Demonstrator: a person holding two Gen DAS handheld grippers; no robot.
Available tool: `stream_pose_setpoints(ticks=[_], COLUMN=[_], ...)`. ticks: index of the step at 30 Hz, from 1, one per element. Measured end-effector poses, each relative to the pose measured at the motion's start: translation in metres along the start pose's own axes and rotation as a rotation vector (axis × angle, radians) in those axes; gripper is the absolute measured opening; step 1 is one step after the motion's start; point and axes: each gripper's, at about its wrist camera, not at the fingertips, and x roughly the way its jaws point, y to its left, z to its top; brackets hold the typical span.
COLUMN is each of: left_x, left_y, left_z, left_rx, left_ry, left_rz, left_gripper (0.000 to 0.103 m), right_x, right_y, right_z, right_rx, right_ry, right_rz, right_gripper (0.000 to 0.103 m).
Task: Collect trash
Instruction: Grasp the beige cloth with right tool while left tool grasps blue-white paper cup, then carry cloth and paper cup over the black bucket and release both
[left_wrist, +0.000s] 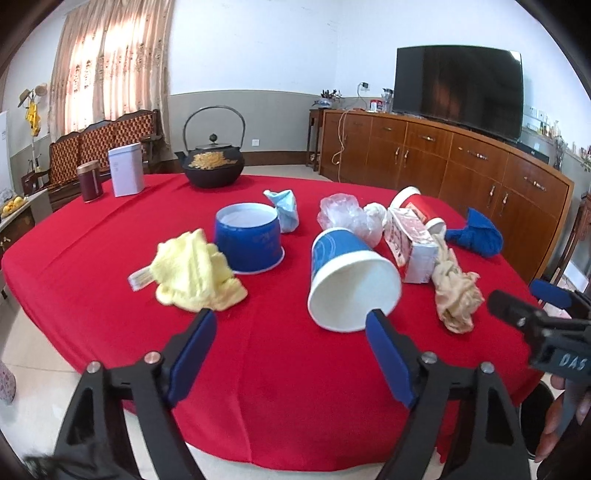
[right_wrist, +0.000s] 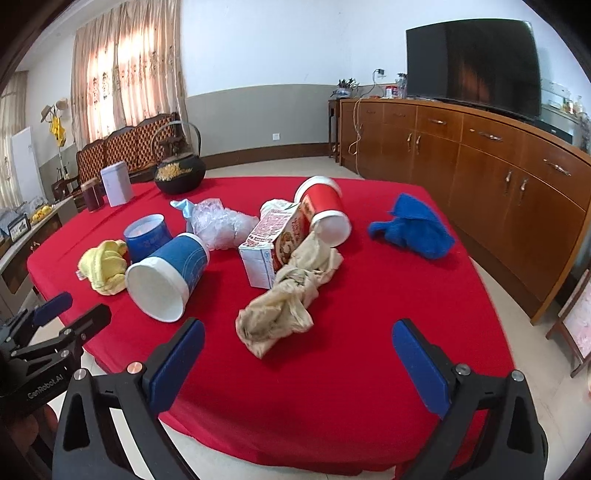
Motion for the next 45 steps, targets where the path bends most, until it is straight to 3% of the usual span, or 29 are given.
stream_pose_setpoints(ticks=[2, 10, 14, 16, 17, 19, 22, 27, 45], left_x=[0.009, 0.036, 0.047, 0.051, 0.053, 0.056, 0.049, 0.036, -0.016], left_y=[0.0, -0.005, -0.009, -0.011, -0.012, -0.013, -0.017, -0.026, -0.066], left_z=[0.002, 0.005, 0.003, 0.002, 0.001, 0.0, 0.003, 0.006, 0.013], left_rx=[0.004, 0.003, 0.004, 0.007, 0.007, 0.002, 0.004, 0.025, 0.037], left_ry=[0.007, 0.034, 0.059, 0.069, 0.073, 0.092, 0.062, 0.034, -0.028], left_rz=[-0.005, -0.033, -0.051, -0.059, -0.064, -0.078, -0.075, -0.093, -0.174], left_gripper=[0.081, 0.074, 0.064, 0.056, 0.046, 0.013, 0.005, 0.003, 0.003], right_x=[0.016, 0.057, 0.064, 0.066, 0.066, 0.065, 0.06, 0.049, -0.034], right_y=[0.004, -0.004, -0.008, -0.011, -0.013, -0.016, -0.02, -0.03, -0.081], right_z=[0.002, 0.0, -0.004, -0.005, -0.006, -0.006, -0.006, -0.006, -0.013], right_rx=[-0.015, 0.01, 0.026, 0.031, 0.036, 0.043, 0.054, 0.066, 0.092], right_ry=[0.018, 0.089, 0.097, 0.105, 0.107, 0.102, 0.087, 0.065, -0.033], right_rz=[0.0, 0.009, 0.005, 0.008, 0.015, 0.024, 0.033, 0.039, -0.046], right_gripper=[0.101, 0.075, 0.064, 0.056, 0.048, 0.035, 0.024, 0.019, 0.019])
